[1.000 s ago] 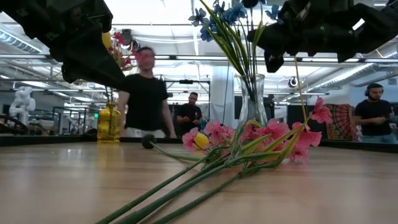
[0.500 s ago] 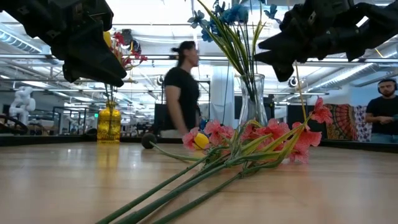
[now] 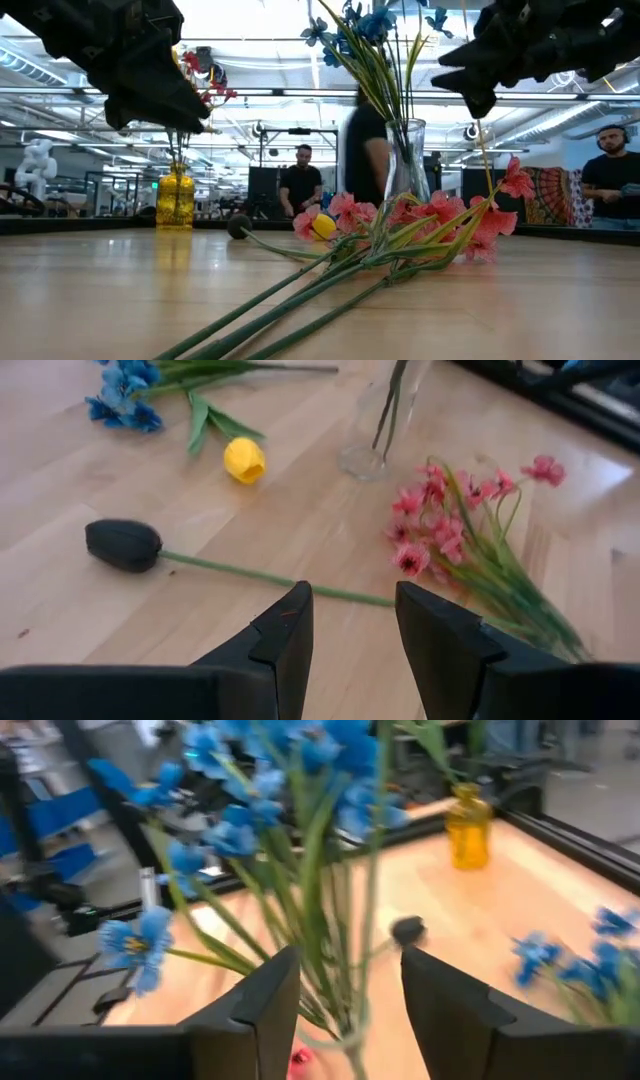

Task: Sort flowers into vase by color
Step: Put the black tulip into the transparent vase

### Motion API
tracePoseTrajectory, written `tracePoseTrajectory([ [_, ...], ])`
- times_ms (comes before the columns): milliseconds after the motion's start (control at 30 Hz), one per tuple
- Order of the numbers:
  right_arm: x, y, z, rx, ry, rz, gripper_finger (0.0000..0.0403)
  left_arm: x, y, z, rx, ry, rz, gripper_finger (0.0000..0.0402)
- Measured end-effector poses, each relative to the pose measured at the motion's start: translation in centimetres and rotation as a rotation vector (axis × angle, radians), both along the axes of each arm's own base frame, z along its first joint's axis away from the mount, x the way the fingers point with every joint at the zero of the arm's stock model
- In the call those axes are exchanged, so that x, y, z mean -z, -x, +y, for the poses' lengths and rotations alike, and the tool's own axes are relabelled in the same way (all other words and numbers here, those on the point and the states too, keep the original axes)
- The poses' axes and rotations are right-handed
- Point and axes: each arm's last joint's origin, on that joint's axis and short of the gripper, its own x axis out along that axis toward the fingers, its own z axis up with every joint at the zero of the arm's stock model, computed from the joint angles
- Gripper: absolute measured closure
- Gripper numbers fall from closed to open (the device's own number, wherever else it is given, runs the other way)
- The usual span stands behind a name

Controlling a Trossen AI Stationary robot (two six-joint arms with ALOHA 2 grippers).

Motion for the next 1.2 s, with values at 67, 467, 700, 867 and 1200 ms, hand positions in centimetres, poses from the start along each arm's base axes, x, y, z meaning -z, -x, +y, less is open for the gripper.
tracePoseTrajectory([
  [67, 0.0, 0.5, 0.0, 0.038, -0.011, 0.02, 0.0243, -0.2, -0.1, 0.0, -0.011, 0.001, -0.023, 0.0252],
  [467, -2.5, 2.7, 0.2, 0.155, -0.061, 0.175, 0.031, -0.5, -0.3, -0.1, -0.023, 0.011, -0.063, 0.0252],
  [700, -3.9, 3.9, 0.3, 0.234, -0.133, 0.342, 0.0359, -0.6, -0.4, -0.1, -0.03, 0.013, -0.079, 0.0252],
  [867, -3.5, 4.3, 0.4, 0.263, -0.21, 0.408, 0.0393, -0.6, -0.4, -0.1, -0.034, 0.01, -0.08, 0.0252],
  [1200, -2.7, 3.8, -0.2, 0.419, -0.285, 0.465, 0.0402, -0.6, -0.4, -0.1, -0.039, 0.007, -0.081, 0.0252],
])
